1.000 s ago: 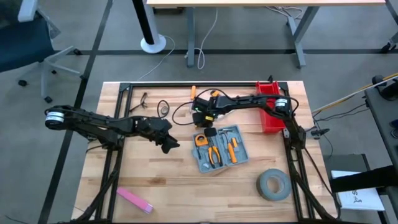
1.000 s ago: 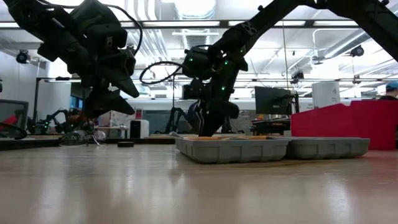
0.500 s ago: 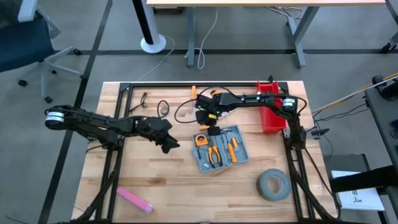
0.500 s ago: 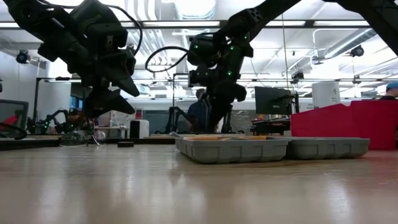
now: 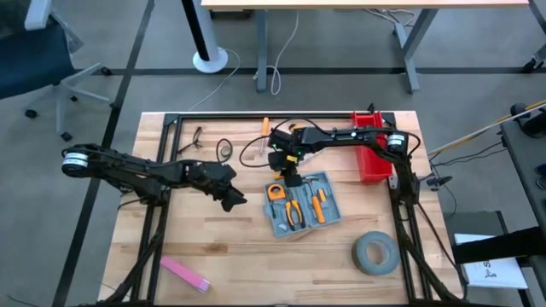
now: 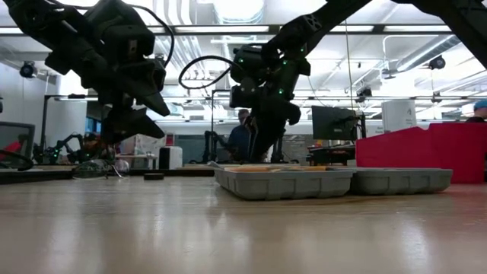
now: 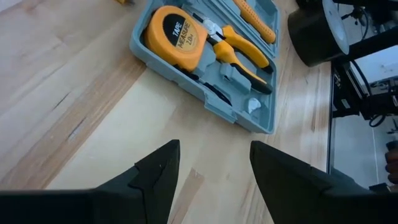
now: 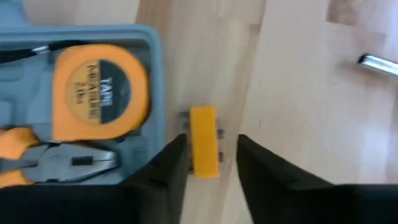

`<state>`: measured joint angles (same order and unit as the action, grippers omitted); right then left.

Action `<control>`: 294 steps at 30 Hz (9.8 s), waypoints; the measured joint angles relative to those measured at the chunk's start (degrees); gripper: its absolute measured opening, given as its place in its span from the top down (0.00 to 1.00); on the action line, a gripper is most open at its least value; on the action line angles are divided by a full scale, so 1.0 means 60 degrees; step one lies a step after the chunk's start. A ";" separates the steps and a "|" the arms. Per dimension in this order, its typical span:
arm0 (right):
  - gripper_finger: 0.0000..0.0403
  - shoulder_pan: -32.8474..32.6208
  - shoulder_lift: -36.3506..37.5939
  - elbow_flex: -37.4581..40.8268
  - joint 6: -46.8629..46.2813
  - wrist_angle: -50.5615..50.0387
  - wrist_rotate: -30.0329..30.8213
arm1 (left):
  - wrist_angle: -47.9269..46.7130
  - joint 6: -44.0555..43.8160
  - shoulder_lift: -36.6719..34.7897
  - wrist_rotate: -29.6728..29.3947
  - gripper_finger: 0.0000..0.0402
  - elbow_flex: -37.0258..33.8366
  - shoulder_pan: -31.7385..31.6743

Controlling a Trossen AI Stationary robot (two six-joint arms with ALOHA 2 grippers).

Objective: Prefit tool cases
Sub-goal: Put the yellow screwdriver bit set into the gray pre-fit tool case

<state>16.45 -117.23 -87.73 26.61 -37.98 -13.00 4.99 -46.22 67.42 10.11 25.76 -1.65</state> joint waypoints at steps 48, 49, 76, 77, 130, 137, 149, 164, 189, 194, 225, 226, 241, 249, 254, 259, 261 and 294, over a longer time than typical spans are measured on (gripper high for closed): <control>0.58 -0.0452 -0.0288 0.0540 0.0175 0.0648 -0.0076 | 0.0313 0.0000 -0.0004 -0.0004 0.49 0.0000 0.0018; 0.58 -0.0452 -0.0288 0.0507 0.0175 0.0628 -0.0079 | 0.0313 0.0000 -0.0004 -0.0004 0.49 0.0000 0.0018; 0.58 -0.0241 -0.0430 0.0497 0.0221 0.0736 0.0154 | 0.0286 0.0115 -0.0004 -0.0004 0.49 0.0000 0.0018; 0.58 -0.0241 -0.0428 0.0497 0.0217 0.0740 0.0154 | 0.0288 0.0116 -0.0004 -0.0004 0.49 0.0000 0.0018; 0.65 -0.0496 -0.0430 0.0457 -0.0189 0.0663 0.0093 | 0.0295 0.0113 -0.0004 -0.0001 0.49 0.0000 0.0021; 0.75 -0.0492 -0.0430 0.0457 -0.0182 0.0663 0.0172 | 0.0299 0.0113 -0.0004 -0.0004 0.49 0.0000 0.0018; 0.99 -0.0492 -0.0426 0.0531 -0.0065 0.0674 0.0168 | 0.0299 0.0091 -0.0004 -0.0001 0.49 0.0000 0.0019; 1.00 -0.0488 -0.0393 0.0219 0.0193 -0.0129 0.0561 | 0.0302 0.0040 -0.0004 0.0000 0.49 0.0000 0.0020; 0.49 -0.0401 -0.0189 0.0213 -0.1431 -0.0050 0.0605 | 0.0293 0.0076 -0.0004 0.0188 0.49 0.0000 0.0022; 0.40 -0.0395 -0.0189 0.0536 -0.1444 0.0292 0.0667 | 0.0291 0.0080 -0.0004 0.0240 0.49 0.0000 0.0019; 0.71 -0.0295 -0.0535 0.1010 -0.1262 0.1127 0.0722 | 0.0236 0.0082 -0.0004 0.0244 0.49 -0.0008 0.0022; 0.73 -0.0295 -0.0538 0.1013 -0.1249 0.1120 0.0712 | 0.0228 0.0080 -0.0004 0.0244 0.49 -0.0007 0.0020; 0.78 -0.0303 -0.0523 0.0745 -0.1054 0.0599 0.0896 | 0.0233 0.0039 -0.0004 0.0247 0.49 -0.0007 0.0019; 0.81 -0.0303 -0.0185 0.0605 -0.1005 -0.0427 0.0955 | 0.0235 -0.0025 -0.0004 0.0247 0.49 -0.0007 0.0018; 0.85 -0.0324 0.0145 0.0562 -0.1016 -0.0814 0.0948 | 0.0236 -0.0029 -0.0004 0.0247 0.49 -0.0007 0.0021; 0.87 -0.0354 0.0432 0.0560 -0.1086 -0.1147 0.0940 | 0.0233 -0.0055 -0.0004 0.0255 0.49 -0.0007 0.0019; 0.86 -0.0386 0.0627 0.0559 -0.1129 -0.1584 0.0933 | 0.0240 -0.0114 -0.0004 0.0367 0.49 -0.0007 0.0018; 0.82 -0.3349 0.4345 0.5072 -0.9917 -0.0661 0.0318 | 0.1333 0.2337 -0.0004 -0.2748 0.49 0.0000 0.0022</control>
<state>-3.64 -91.16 -57.30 -32.89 -41.94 -11.09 12.99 -32.19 67.40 -6.38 25.76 -1.52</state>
